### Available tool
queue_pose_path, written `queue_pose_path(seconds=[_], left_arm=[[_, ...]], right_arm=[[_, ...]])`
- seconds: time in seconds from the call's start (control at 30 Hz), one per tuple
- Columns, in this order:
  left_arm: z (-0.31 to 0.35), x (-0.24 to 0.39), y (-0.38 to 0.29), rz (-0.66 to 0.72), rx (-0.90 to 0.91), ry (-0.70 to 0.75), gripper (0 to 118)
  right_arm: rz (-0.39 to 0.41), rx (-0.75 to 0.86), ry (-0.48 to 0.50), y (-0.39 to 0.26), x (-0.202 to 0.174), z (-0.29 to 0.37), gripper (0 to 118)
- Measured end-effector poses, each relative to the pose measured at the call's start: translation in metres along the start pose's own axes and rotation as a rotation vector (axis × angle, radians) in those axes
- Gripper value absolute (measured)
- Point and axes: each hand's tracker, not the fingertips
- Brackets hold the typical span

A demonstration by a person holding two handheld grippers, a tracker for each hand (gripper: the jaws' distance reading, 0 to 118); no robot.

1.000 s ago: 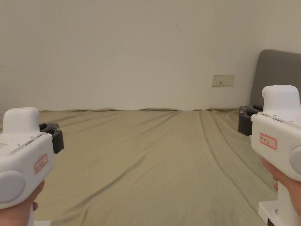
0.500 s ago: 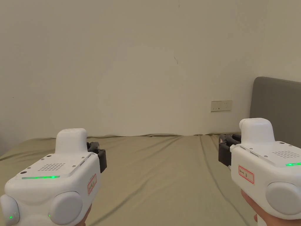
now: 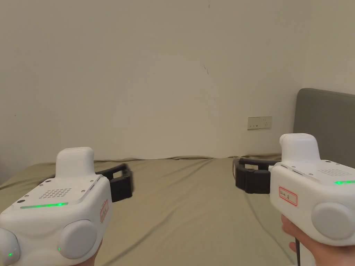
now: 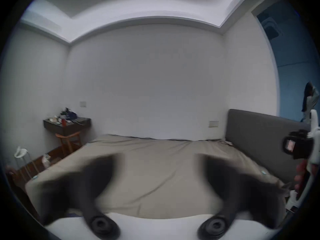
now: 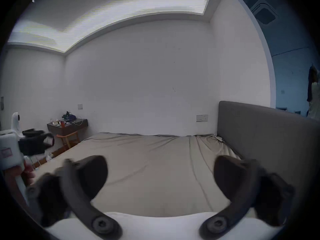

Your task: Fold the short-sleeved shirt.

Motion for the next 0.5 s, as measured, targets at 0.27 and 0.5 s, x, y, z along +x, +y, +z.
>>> queue_pose_path(seconds=[0.27,0.5], left_arm=[[0.012,-0.007,0.009,0.049,0.028,-0.07,118],[0.009,-0.006,0.005,0.001,0.015,-0.058,118]], right_arm=[[0.024,-0.006,0.067,0.006,-0.005,-0.015,118],[0.056,0.009,-0.068,0.009,-0.012,-0.003,118]])
